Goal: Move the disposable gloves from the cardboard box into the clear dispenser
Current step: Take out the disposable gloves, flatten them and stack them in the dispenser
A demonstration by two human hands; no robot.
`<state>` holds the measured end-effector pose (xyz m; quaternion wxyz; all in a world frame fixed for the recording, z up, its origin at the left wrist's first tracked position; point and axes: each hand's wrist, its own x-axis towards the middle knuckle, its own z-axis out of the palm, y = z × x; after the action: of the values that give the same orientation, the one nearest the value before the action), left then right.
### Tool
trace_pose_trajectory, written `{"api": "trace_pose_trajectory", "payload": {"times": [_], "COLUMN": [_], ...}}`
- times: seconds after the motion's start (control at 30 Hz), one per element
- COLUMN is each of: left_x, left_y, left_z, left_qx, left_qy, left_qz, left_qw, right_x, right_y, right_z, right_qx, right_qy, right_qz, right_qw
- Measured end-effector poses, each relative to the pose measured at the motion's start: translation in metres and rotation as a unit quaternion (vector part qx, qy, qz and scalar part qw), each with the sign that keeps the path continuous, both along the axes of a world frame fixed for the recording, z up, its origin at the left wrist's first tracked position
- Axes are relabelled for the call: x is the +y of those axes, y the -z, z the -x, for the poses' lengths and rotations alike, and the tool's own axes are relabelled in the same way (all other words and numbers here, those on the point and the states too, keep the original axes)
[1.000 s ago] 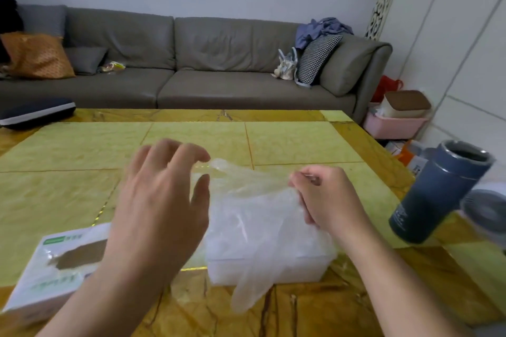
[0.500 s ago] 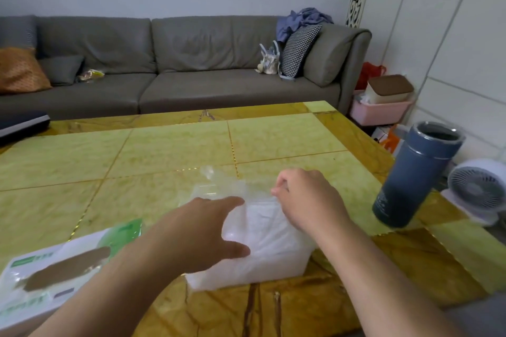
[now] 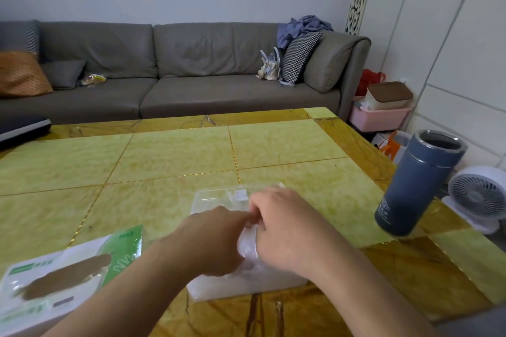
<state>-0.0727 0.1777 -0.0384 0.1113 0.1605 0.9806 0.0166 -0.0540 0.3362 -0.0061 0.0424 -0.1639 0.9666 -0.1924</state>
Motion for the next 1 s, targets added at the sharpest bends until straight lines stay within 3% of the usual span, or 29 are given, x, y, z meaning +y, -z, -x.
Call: {"api": "trace_pose_trajectory", "payload": {"times": [0.07,0.27,0.47,0.57,0.67,0.87,1.0], "left_x": [-0.003,-0.028,-0.015,-0.003,-0.003,-0.001,0.006], "left_y": [0.002,-0.007,-0.035,-0.027,-0.022,-0.022,-0.018], "left_z": [0.001,-0.001,-0.027,-0.023,-0.016,-0.011,-0.008], "left_qx": [-0.006,-0.076,0.061,-0.001,-0.069,-0.069,-0.084], "left_qy": [-0.006,-0.022,0.012,0.008,-0.044,-0.089,-0.084], "left_qz": [-0.013,-0.116,-0.153,-0.094,-0.023,0.064,0.075], "left_qw": [1.0,0.99,0.986,0.996,0.996,0.992,0.99], "right_x": [0.001,0.005,-0.012,-0.018,-0.012,-0.003,0.002], "right_y": [0.008,0.022,0.014,0.007,0.005,0.013,0.016], "right_z": [0.002,0.012,0.023,0.023,0.019,0.019,0.016], "right_qx": [-0.059,-0.058,-0.148,-0.17,-0.168,-0.15,-0.124], "right_qy": [-0.004,-0.024,-0.044,-0.083,-0.067,-0.031,-0.025], "right_qz": [-0.05,-0.114,-0.205,-0.244,-0.22,-0.173,-0.167], "right_qw": [0.997,0.991,0.967,0.951,0.958,0.973,0.978]}}
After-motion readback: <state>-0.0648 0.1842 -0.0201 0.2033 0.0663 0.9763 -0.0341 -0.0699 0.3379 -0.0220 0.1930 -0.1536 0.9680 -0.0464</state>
